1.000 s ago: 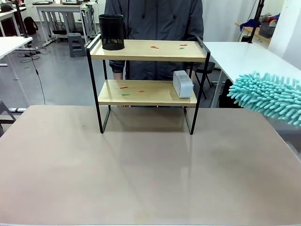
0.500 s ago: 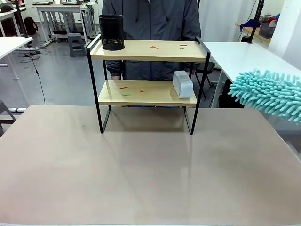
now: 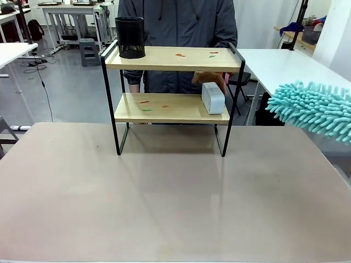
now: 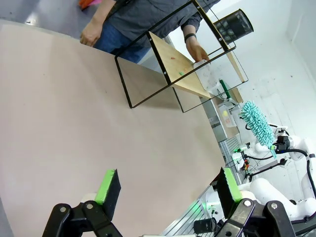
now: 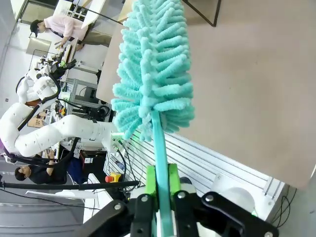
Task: Clean the shelf.
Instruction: Clean the specific tier of the Shelf with the Duster once objects are removed.
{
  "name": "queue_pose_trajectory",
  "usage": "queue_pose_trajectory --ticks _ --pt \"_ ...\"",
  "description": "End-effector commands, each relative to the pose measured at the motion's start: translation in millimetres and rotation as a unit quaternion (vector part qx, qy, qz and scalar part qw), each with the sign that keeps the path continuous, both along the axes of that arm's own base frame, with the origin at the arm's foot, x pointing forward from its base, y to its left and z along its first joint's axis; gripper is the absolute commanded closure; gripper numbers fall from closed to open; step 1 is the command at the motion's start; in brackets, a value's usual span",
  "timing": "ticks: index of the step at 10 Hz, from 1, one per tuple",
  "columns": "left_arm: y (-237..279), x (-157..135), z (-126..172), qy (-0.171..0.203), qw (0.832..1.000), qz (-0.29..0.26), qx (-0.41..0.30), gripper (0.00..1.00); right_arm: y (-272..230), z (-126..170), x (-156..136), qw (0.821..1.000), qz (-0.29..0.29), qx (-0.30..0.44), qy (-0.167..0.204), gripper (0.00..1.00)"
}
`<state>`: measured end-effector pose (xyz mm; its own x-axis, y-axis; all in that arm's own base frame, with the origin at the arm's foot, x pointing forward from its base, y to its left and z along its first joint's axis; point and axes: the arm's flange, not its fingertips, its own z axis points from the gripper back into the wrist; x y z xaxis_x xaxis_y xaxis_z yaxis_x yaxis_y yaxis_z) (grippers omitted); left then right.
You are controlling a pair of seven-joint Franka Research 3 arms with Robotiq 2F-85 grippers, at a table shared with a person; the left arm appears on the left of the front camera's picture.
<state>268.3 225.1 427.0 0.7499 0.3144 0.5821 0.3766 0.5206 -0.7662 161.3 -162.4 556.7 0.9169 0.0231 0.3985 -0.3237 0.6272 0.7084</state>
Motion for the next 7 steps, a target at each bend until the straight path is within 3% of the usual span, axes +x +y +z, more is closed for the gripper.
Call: queue_pose_trajectory --ticks 1,5,6,7 --pt "-0.6 1.4 1.2 -0.016 1.0 -0.001 -0.002 0.0 2.7 6.1 5.8 1.0 -0.011 0.008 0.001 1.0" --pt "-0.6 1.4 1.2 -0.016 1.0 -0.001 -0.002 0.0 2.7 6.1 5.8 1.0 -0.011 0.008 0.001 1.0" --pt "-0.6 1.4 1.2 -0.016 1.0 -0.001 -0.002 0.0 0.0 0.0 0.0 1.0 0.0 0.0 0.0 0.88" --pt "-0.6 1.4 1.2 -0.016 1.0 -0.001 -0.002 0.0 29.2 18.1 -3.5 0.998 0.022 -0.053 -0.03 0.88"
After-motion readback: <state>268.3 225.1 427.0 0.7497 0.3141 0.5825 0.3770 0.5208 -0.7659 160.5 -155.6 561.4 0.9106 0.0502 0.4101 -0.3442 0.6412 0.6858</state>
